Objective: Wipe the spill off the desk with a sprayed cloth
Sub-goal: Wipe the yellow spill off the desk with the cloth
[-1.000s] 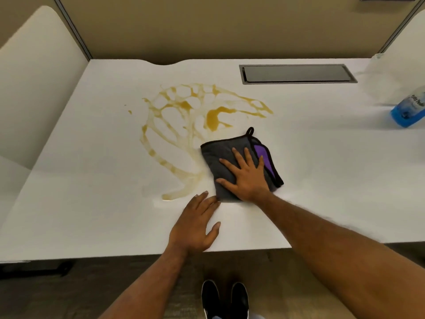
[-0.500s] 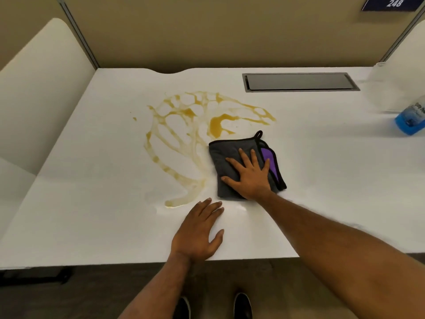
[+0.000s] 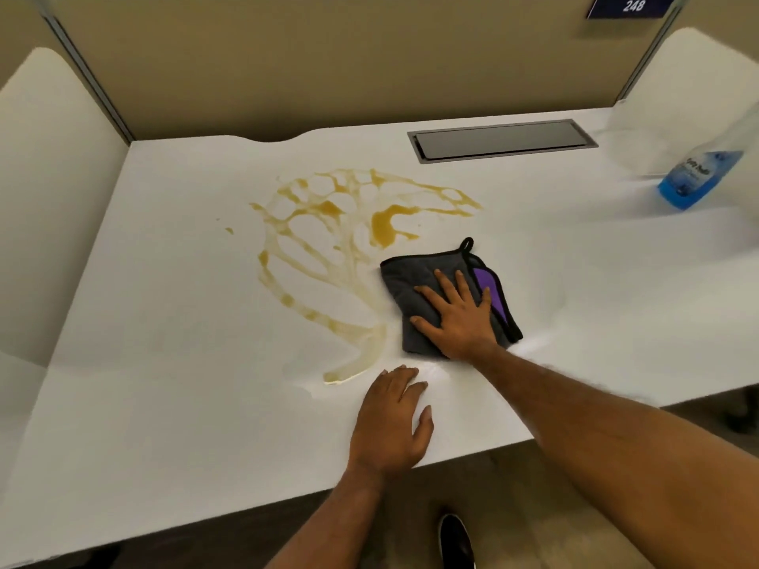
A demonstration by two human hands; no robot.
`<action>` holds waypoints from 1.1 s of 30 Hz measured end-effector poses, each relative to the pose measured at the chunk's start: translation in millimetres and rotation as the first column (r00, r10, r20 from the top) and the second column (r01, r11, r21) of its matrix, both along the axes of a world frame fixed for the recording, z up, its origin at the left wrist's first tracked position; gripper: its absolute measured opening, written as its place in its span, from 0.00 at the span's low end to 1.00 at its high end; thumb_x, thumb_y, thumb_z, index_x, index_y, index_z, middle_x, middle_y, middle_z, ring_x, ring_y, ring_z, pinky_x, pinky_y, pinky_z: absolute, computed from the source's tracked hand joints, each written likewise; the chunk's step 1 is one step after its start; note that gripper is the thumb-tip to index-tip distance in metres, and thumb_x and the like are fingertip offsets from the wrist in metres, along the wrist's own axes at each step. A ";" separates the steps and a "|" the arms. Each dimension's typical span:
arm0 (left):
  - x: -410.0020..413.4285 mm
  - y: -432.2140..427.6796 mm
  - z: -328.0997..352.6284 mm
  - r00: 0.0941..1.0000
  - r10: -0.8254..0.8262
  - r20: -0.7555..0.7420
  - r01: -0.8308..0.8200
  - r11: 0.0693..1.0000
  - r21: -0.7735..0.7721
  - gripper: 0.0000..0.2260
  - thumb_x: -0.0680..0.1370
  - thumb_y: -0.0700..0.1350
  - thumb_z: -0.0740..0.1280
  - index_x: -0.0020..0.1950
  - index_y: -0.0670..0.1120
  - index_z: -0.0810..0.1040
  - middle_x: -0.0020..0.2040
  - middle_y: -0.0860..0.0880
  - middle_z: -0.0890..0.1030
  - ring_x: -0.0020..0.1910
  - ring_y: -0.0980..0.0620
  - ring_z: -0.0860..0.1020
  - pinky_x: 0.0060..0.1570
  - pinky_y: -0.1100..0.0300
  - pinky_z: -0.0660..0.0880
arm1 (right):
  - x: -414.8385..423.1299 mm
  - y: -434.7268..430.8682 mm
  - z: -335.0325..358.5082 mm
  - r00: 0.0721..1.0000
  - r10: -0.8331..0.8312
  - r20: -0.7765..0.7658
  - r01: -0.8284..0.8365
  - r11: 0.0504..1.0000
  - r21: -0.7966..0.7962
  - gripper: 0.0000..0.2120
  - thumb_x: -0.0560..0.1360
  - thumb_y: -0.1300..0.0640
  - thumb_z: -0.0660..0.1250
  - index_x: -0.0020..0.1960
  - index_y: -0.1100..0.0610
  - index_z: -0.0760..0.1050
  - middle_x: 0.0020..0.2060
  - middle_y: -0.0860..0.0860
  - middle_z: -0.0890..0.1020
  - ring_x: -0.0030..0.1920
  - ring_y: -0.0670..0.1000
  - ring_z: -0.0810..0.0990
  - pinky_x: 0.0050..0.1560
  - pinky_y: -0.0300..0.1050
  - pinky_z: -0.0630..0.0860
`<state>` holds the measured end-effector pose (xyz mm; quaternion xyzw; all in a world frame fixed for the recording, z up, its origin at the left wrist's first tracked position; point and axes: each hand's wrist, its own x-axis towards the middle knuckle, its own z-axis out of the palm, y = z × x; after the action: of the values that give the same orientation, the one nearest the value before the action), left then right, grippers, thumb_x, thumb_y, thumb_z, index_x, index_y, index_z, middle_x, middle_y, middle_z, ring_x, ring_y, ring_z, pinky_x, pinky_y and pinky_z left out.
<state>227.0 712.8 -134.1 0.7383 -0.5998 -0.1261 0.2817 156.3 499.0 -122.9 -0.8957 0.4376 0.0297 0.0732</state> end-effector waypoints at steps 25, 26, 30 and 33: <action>262.3 -2.6 -7.3 0.930 0.311 0.194 -0.333 0.938 0.093 0.29 0.76 0.60 0.53 0.70 0.45 0.72 0.74 0.46 0.68 0.75 0.46 0.62 0.75 0.49 0.55 | 68.5 18.3 -3.2 0.998 -0.042 0.045 0.043 0.999 -0.028 0.34 0.72 0.25 0.45 0.76 0.34 0.49 0.80 0.46 0.46 0.79 0.57 0.41 0.71 0.73 0.40; 262.4 -2.7 -7.1 0.931 0.307 0.196 -0.330 0.939 0.098 0.29 0.76 0.60 0.53 0.71 0.45 0.71 0.75 0.46 0.68 0.76 0.46 0.61 0.76 0.49 0.54 | 62.9 16.3 -3.4 0.997 -0.040 0.068 0.042 0.999 -0.029 0.33 0.73 0.26 0.45 0.76 0.34 0.51 0.79 0.45 0.48 0.79 0.56 0.42 0.72 0.73 0.40; 263.5 -3.0 -5.2 0.933 0.295 0.206 -0.318 0.944 0.092 0.28 0.76 0.58 0.53 0.70 0.45 0.72 0.74 0.47 0.68 0.75 0.47 0.62 0.75 0.48 0.55 | 63.2 -8.8 -3.9 0.987 -0.156 0.044 0.158 0.987 -0.032 0.33 0.73 0.27 0.43 0.76 0.35 0.49 0.80 0.46 0.47 0.79 0.56 0.42 0.71 0.74 0.41; 263.3 -4.2 -2.1 0.932 0.318 0.175 -0.336 0.938 0.085 0.27 0.75 0.58 0.55 0.69 0.46 0.73 0.74 0.48 0.69 0.75 0.47 0.62 0.75 0.49 0.57 | 86.3 -23.8 -2.5 0.968 -0.251 -0.003 0.250 0.968 -0.010 0.36 0.71 0.24 0.43 0.76 0.36 0.46 0.80 0.50 0.45 0.78 0.60 0.40 0.69 0.75 0.39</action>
<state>490.3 708.6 -136.3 0.8503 -0.4808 -0.0522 0.2074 242.6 475.2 -125.4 -0.8336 0.5475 0.0199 0.0711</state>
